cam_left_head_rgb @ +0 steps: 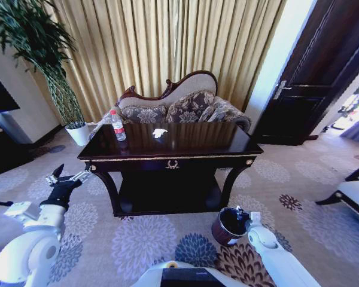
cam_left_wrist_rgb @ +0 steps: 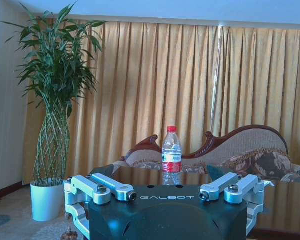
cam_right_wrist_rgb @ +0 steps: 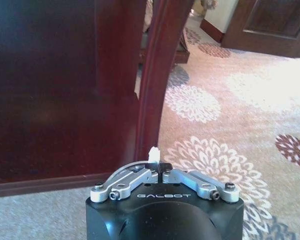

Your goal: Move to the front of the table and place the trash on the table into the trash bin.

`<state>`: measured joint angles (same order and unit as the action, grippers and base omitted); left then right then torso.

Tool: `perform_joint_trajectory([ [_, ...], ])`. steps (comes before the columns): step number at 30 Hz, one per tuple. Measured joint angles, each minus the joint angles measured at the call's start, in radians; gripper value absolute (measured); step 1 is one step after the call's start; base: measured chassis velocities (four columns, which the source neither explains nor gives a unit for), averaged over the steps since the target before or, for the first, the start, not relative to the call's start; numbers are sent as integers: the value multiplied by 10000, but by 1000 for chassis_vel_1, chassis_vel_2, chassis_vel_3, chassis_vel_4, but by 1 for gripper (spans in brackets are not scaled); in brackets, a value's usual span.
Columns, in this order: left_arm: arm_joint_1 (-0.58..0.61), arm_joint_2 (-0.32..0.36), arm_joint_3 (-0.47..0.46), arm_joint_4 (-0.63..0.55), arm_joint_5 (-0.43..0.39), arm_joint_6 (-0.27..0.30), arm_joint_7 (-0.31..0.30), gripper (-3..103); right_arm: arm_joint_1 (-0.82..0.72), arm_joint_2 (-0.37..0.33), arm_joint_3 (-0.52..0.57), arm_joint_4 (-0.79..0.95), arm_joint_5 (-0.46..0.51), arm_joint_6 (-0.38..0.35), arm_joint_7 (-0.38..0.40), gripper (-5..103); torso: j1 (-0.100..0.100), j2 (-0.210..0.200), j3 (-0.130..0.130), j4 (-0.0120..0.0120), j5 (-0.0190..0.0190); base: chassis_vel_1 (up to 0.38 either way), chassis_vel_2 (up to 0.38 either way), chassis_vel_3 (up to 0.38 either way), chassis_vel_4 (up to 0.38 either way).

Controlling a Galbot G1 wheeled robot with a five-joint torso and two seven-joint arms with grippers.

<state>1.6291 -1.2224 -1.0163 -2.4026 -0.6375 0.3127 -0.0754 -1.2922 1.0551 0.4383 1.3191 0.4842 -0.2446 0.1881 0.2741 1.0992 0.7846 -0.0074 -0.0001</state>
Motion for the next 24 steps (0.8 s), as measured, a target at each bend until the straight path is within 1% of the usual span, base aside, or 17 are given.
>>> perform_joint_trajectory([
  [4, 32, -11, -6, -27, 3, -2, 1, 100, 221, 99, -31, -455, -52, 191, 15, 0, 0, 0, 0, 0, -1, 0, 0, 0, 0],
  [7, 72, -32, -7, -47, 8, -9, 1, 100, 377, 178, -131, -711, -73, 463, 24, 0, 0, 0, -1, 0, -1, 0, 0, 0, 0],
  [11, 74, -31, -8, -63, 9, -11, 1, 100, 458, 221, -178, -806, -121, 514, 50, 0, 0, 0, 0, 0, -1, 0, 0, 0, 0],
  [12, 75, -23, -13, -80, 10, -12, 1, 100, 487, 239, -191, -828, -208, 517, 67, -2, 0, 0, 0, 1, -1, 0, 0, 0, 0],
  [14, 81, -13, -33, -100, 9, -13, 1, 100, 497, 249, -200, -831, -374, 500, 84, 8, 0, 0, 0, 0, -1, 0, 0, 0, 0],
  [15, 81, -13, -33, -100, 9, -13, 1, 100, 497, 249, -200, -831, -374, 500, 84, 8, 0, 0, 0, 0, -1, 0, 0, 0, 0],
  [16, 87, -13, -40, -104, 10, -15, 1, 100, 500, 249, -200, -832, -403, 493, 90, 13, 0, 0, 0, 0, -1, 0, 0, 0, 0],
  [17, 89, -12, -42, -105, 10, -16, 1, 100, 503, 249, -200, -831, -408, 490, 92, 13, 0, 0, -1, 0, -1, 0, 0, 0, 0],
  [18, 94, -16, -42, -106, 9, -23, 1, 100, 505, 236, -200, -829, -415, 488, 94, 24, -1, 0, -1, 0, -1, 0, 0, 0, 0],
  [20, 95, -18, -42, -107, 9, -23, 1, 100, 502, 229, -200, -824, -417, 488, 95, 24, 0, 1, 0, 0, -1, 0, 0, 0, 0],
  [21, 95, -24, -35, -111, 8, -26, 1, 100, 487, 205, -201, -806, -424, 488, 96, 35, -1, 0, 0, 0, -1, 0, 0, 0, 0],
  [23, 95, -25, -28, -113, 7, -26, 1, 100, 481, 192, -201, -796, -427, 488, 97, 35, 0, 0, -1, 0, -2, 0, 0, 0, 0],
  [24, 92, -25, -23, -113, 7, -26, 1, 100, 475, 179, -201, -782, -430, 488, 98, 40, 0, 0, -1, 0, -2, 0, 0, 0, 0],
])
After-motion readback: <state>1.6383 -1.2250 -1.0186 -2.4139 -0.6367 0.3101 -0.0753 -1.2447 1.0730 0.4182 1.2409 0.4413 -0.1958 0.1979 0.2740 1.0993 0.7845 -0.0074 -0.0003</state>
